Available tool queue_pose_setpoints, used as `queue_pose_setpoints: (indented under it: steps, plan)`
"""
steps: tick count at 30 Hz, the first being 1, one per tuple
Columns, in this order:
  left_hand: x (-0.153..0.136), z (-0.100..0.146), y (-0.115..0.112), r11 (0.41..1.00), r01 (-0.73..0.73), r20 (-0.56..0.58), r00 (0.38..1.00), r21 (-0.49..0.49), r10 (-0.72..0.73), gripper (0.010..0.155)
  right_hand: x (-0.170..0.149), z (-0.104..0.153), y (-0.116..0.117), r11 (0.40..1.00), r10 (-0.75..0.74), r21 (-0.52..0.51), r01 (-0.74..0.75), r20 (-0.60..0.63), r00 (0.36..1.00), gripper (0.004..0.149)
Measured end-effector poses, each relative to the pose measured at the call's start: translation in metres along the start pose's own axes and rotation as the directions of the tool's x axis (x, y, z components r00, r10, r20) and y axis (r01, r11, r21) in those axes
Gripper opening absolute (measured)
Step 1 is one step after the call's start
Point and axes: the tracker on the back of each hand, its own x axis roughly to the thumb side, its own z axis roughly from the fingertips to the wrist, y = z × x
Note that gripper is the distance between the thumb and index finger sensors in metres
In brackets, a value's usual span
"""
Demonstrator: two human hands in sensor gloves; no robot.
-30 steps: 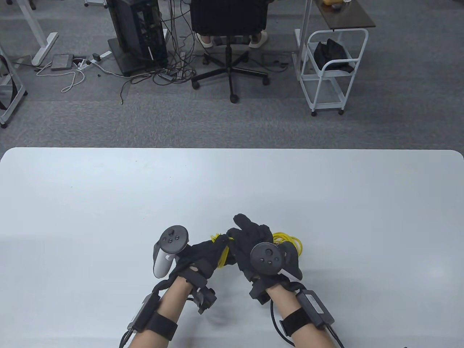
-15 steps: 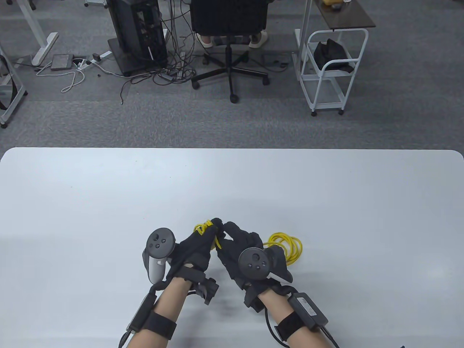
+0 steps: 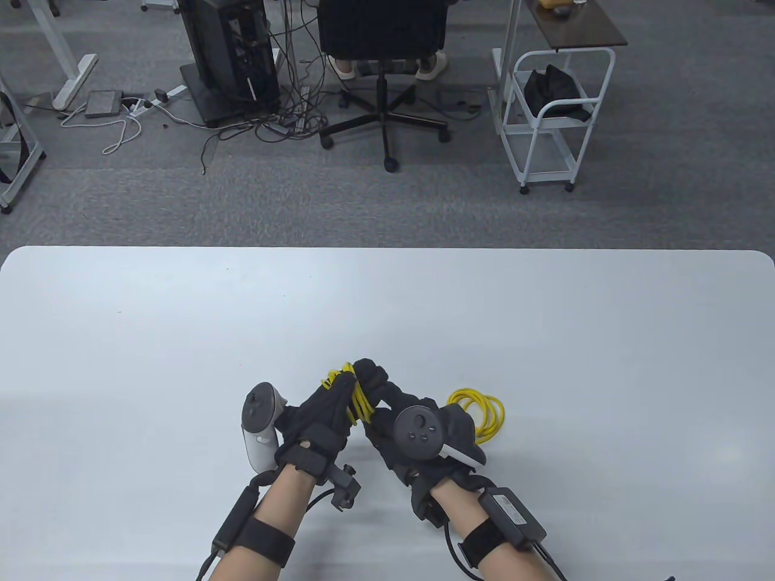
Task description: Coil the rope
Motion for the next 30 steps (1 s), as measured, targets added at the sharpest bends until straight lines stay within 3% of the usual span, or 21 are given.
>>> queue_pose_setpoints:
  steps: [3,7,13,22,30]
  plan:
    - [0.001,-0.002,-0.003,0.998,0.048,0.013,0.999,-0.048,-0.047,0.051,-0.006,0.0,-0.002,1.0,-0.004,-0.007,0.004,-0.015,1.0,0.042]
    - [-0.001,-0.004,-0.007,0.994,-0.022,-0.005,1.0,-0.105,0.021,0.051,-0.014,0.0,-0.005,1.0,0.003,-0.019,-0.004,-0.043,0.999,0.042]
    - [-0.005,-0.007,-0.016,0.977,0.074,-0.042,0.996,-0.202,-0.084,0.053,-0.024,0.001,-0.012,0.999,0.029,-0.043,-0.032,-0.071,0.997,0.042]
    - [-0.01,-0.009,-0.019,0.937,0.092,-0.136,0.98,-0.336,-0.145,0.056,-0.036,0.004,-0.027,0.994,0.014,-0.11,-0.024,-0.097,0.995,0.041]
    - [-0.015,-0.009,-0.022,0.905,0.209,-0.196,0.935,-0.37,-0.296,0.058,-0.04,0.007,-0.034,0.984,-0.056,-0.171,0.04,-0.09,0.994,0.041]
